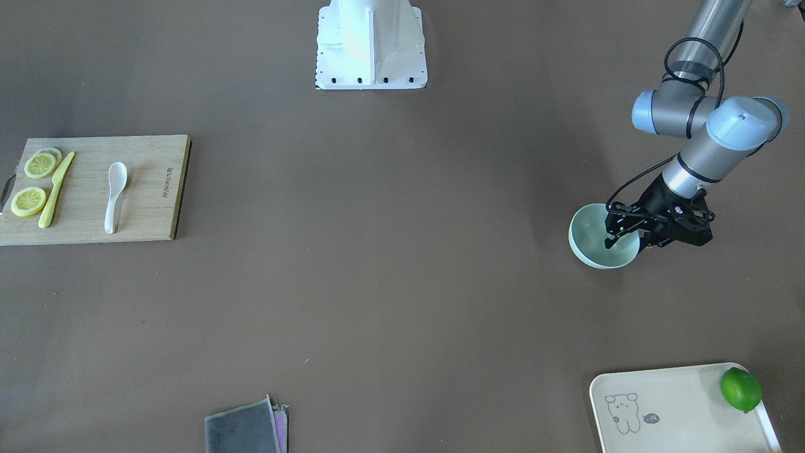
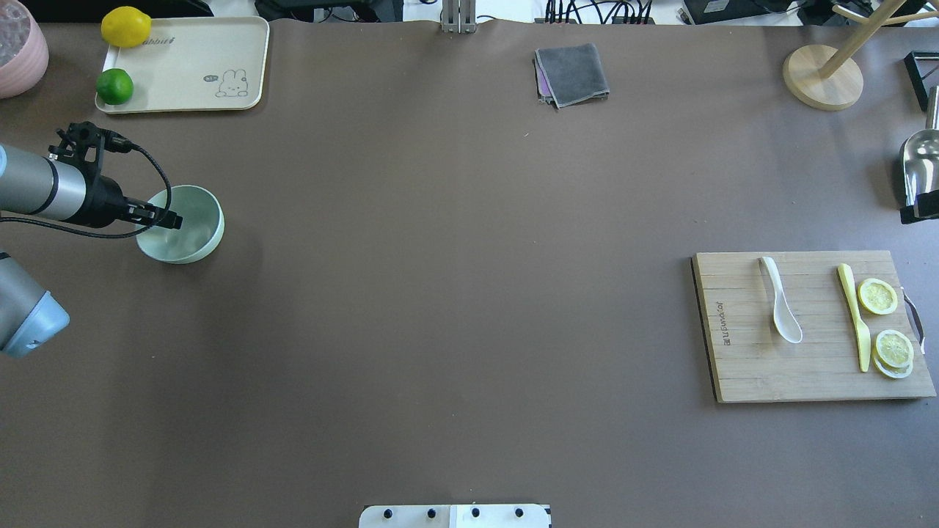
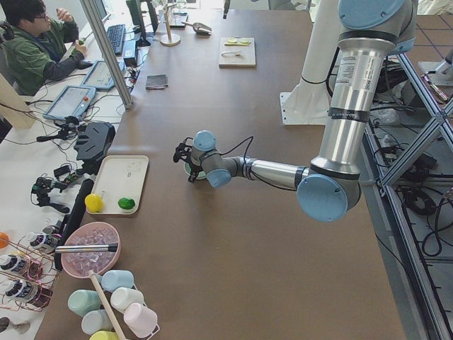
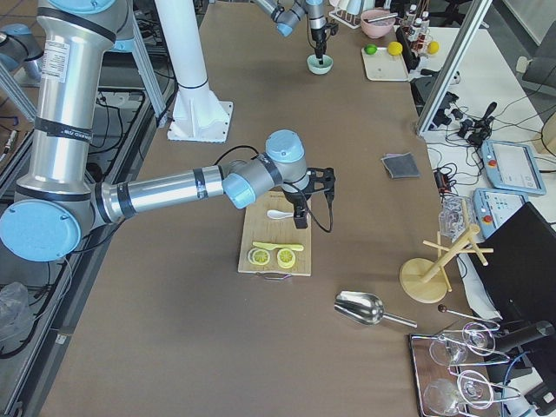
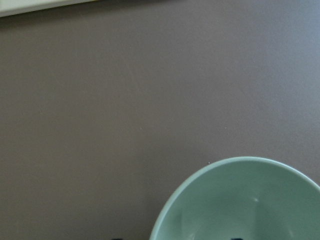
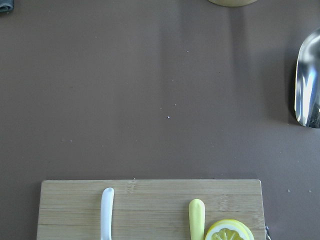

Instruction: Place spoon in bowl

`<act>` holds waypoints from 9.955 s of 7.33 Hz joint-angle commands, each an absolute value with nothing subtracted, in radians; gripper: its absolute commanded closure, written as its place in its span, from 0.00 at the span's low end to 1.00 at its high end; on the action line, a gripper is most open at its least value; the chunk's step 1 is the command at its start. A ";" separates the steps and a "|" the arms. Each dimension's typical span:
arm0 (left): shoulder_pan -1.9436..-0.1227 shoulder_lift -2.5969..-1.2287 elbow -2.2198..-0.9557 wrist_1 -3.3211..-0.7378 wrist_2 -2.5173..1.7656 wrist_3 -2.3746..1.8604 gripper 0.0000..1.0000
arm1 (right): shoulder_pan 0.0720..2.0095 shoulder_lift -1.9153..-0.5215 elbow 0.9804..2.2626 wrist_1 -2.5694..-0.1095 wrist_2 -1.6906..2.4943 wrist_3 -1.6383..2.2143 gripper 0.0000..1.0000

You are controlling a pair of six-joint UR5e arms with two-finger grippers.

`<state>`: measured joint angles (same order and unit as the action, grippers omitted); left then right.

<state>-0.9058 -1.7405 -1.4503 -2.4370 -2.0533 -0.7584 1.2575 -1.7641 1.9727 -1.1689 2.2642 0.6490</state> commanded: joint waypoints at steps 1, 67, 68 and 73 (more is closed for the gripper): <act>-0.903 -1.788 -1.457 -2.425 -2.055 -0.769 1.00 | 1.256 -1.764 1.973 -1.169 2.264 0.649 0.00; -1.440 -1.631 -1.678 -1.803 -2.524 -0.399 0.01 | 0.892 -1.250 2.079 -1.677 1.953 0.894 0.00; -1.500 -1.626 -1.639 -1.763 -2.475 -0.394 0.01 | 0.999 -1.309 2.079 -1.675 2.065 0.750 0.00; -1.589 -1.565 -1.651 -1.513 -2.344 0.060 0.01 | 1.343 -1.630 2.028 -1.678 2.211 0.104 0.00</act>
